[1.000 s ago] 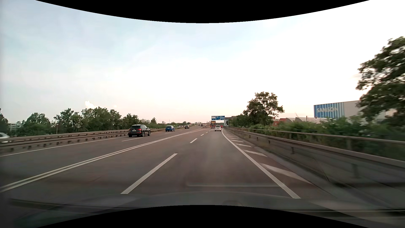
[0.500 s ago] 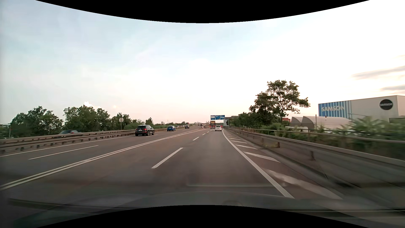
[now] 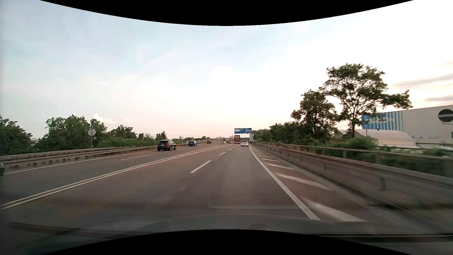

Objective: Follow the waypoints while adhering to traffic rules and regulations

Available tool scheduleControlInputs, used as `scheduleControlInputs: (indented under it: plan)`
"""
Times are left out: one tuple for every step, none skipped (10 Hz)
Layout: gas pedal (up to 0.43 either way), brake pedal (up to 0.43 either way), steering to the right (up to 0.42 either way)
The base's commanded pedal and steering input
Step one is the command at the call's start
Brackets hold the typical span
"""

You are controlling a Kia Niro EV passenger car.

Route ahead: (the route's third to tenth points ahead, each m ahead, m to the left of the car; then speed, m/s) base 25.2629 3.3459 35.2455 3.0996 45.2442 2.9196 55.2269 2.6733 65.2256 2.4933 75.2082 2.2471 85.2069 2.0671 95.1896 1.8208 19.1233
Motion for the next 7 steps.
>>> scheduleControlInputs:
  plan:
    - [0.0, 0.0, 0.0]
    - [0.0, 0.0, 0.0]
    - [0.0, 0.0, 0.0]
    - [0.0, 0.0, 0.0]
    - [0.0, 0.0, 0.0]
    - [0.0, 0.0, 0.0]
    - [0.0, 0.0, 0.0]
